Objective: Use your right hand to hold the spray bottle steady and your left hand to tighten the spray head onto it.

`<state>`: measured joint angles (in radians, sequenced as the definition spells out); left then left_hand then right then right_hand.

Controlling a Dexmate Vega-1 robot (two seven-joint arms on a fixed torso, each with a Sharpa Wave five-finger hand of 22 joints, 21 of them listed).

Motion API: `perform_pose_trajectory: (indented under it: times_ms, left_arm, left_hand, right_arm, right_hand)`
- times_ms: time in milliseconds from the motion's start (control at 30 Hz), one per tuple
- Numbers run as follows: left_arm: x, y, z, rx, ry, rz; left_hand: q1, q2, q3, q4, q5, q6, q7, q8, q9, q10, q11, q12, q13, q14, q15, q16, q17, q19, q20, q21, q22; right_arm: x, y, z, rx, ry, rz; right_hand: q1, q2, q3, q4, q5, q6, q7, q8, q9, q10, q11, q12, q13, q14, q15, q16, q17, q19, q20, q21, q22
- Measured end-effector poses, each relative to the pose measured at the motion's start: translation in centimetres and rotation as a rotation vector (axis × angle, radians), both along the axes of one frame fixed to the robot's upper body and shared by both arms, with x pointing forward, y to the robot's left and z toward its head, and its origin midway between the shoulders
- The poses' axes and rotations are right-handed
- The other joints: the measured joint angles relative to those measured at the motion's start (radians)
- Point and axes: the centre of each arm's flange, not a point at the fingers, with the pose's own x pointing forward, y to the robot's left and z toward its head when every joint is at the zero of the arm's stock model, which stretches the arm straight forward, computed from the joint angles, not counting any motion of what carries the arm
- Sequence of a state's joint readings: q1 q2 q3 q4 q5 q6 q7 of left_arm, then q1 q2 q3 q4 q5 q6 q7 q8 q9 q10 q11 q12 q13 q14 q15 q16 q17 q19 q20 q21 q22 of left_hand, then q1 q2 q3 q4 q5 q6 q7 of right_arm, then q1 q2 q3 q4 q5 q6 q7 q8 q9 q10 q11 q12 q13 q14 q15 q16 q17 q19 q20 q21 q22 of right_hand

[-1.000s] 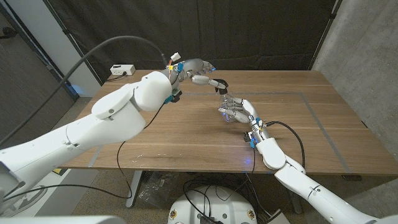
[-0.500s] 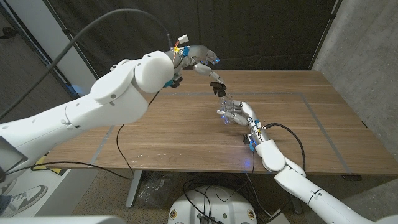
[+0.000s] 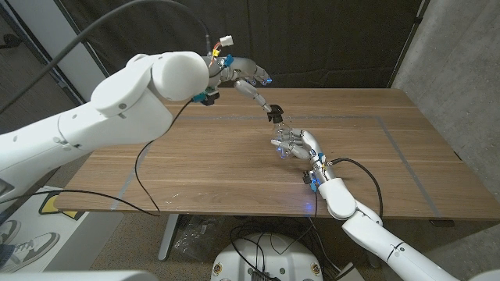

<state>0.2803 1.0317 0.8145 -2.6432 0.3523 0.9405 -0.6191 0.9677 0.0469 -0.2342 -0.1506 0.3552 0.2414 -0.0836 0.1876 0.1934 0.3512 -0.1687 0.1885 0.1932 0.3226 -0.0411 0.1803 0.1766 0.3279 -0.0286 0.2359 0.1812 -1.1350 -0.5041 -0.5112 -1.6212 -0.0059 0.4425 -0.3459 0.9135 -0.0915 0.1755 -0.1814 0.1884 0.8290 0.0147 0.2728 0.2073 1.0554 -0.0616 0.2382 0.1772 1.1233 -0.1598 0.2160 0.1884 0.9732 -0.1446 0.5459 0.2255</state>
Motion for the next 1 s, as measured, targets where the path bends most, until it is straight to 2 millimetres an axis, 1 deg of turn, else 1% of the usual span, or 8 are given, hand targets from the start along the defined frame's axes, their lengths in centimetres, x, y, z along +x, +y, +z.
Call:
perform_pose_trajectory:
  times_ms: [167, 367, 467, 500, 633, 667, 833, 1000]
  left_arm:
    - [-0.2, 0.1, -0.1, 0.040, 0.035, -0.018]
    - [0.5, 1.3, 1.3, 0.045, 0.069, -0.038]
    - [-0.2, -0.1, 0.2, 0.103, 0.115, -0.127]
    - [1.6, 2.0, 2.0, 0.045, 0.112, -0.071]
    - [3.7, 4.1, 3.6, -0.014, 0.119, -0.019]
    - [3.0, 2.3, 2.7, 0.055, 0.172, -0.145]
    - [4.6, 3.1, 3.7, 0.037, 0.200, -0.179]
    - [4.8, 2.2, 4.6, 0.090, 0.205, -0.274]
  left_hand:
    - [0.039, 0.007, 0.008, -0.007, 0.004, -0.017, -0.004, 0.000, 0.000, -0.011, -0.004, 0.000, 0.000, -0.015, 0.003, 0.000, 0.000, -0.013, -0.006, -0.008, 0.000]
    - [0.080, 0.033, 0.027, -0.009, 0.004, -0.010, -0.011, 0.005, 0.000, -0.013, -0.013, 0.000, 0.000, -0.023, 0.002, 0.000, 0.000, -0.018, -0.011, -0.016, 0.000]
    - [0.113, 0.045, 0.040, -0.012, 0.004, 0.008, -0.023, 0.016, 0.000, -0.005, -0.021, 0.008, 0.000, -0.023, 0.002, 0.000, 0.000, -0.018, -0.011, -0.016, 0.000]
    - [0.127, 0.047, 0.044, -0.011, 0.004, 0.015, -0.023, 0.017, 0.000, -0.004, -0.022, 0.008, 0.000, -0.023, 0.002, 0.000, 0.000, -0.018, -0.011, -0.016, 0.000]
    - [0.156, 0.059, 0.056, -0.016, 0.004, 0.029, -0.016, 0.023, 0.000, -0.003, -0.023, 0.009, 0.000, -0.023, 0.002, 0.000, 0.000, -0.018, -0.011, -0.016, 0.000]
    - [0.162, 0.065, 0.058, -0.014, 0.004, 0.029, -0.016, 0.023, 0.000, -0.003, -0.023, 0.009, 0.000, -0.023, 0.002, 0.000, 0.000, -0.018, -0.011, -0.016, 0.000]
    - [0.190, 0.072, 0.067, -0.013, -0.004, 0.029, -0.016, 0.023, 0.000, 0.001, -0.019, 0.009, 0.000, -0.023, 0.002, 0.000, 0.000, -0.018, -0.011, -0.016, 0.000]
    - [0.197, 0.079, 0.071, -0.009, -0.011, 0.029, -0.016, 0.023, 0.000, -0.001, -0.021, 0.009, 0.000, -0.023, 0.002, 0.000, 0.000, -0.018, -0.011, -0.023, 0.000]
  right_arm:
    - [-0.1, -0.4, -0.6, 0.032, 0.032, 0.015]
    - [-0.7, -1.0, -1.0, 0.094, 0.061, 0.080]
    - [-1.0, -1.1, -1.2, 0.096, 0.062, 0.080]
    - [-1.1, -1.2, -1.1, 0.111, 0.063, 0.094]
    - [-1.2, -1.2, -1.1, 0.118, 0.063, 0.098]
    - [-1.8, -1.5, -1.4, 0.122, 0.065, 0.099]
    - [-2.3, -1.6, -1.5, 0.131, 0.061, 0.106]
    - [-3.0, -1.7, -1.9, 0.136, 0.061, 0.114]
  right_hand:
    - [0.000, 0.000, 0.000, 0.000, -0.004, 0.004, 0.003, -0.003, 0.000, 0.000, 0.000, 0.000, 0.000, 0.001, -0.001, 0.000, 0.000, 0.000, 0.000, 0.006, 0.000]
    - [0.000, 0.000, 0.000, 0.000, -0.004, 0.004, 0.003, -0.003, 0.000, 0.000, 0.000, 0.000, 0.000, 0.001, -0.001, 0.000, 0.000, 0.000, 0.000, 0.007, 0.000]
    - [-0.001, 0.001, 0.000, 0.000, -0.004, 0.004, 0.003, -0.003, 0.000, 0.000, 0.000, 0.000, 0.000, 0.003, 0.001, -0.001, 0.000, 0.000, 0.000, 0.007, 0.000]
    - [-0.001, 0.001, 0.000, 0.000, -0.004, 0.004, 0.003, -0.003, 0.000, 0.000, 0.000, 0.000, 0.000, 0.003, 0.001, -0.001, 0.000, 0.000, 0.000, 0.007, 0.000]
    - [-0.001, 0.001, 0.000, 0.000, -0.004, 0.004, 0.003, -0.006, 0.000, 0.000, 0.000, 0.000, 0.000, 0.003, 0.001, -0.001, 0.000, 0.000, 0.000, 0.007, 0.000]
    - [-0.001, 0.001, 0.000, 0.000, -0.004, 0.004, 0.003, -0.006, 0.000, 0.000, 0.000, 0.000, 0.000, 0.003, 0.001, -0.001, 0.000, 0.000, 0.000, 0.009, 0.000]
    - [-0.001, 0.001, 0.000, 0.000, -0.004, 0.004, 0.003, -0.007, 0.000, 0.000, 0.000, -0.001, 0.000, 0.003, 0.000, -0.001, 0.000, 0.000, 0.000, 0.013, 0.005]
    - [-0.001, 0.001, 0.000, 0.000, -0.008, 0.010, 0.005, -0.009, 0.000, 0.009, 0.002, -0.008, 0.000, 0.008, 0.003, -0.004, 0.000, 0.000, 0.000, 0.018, 0.005]
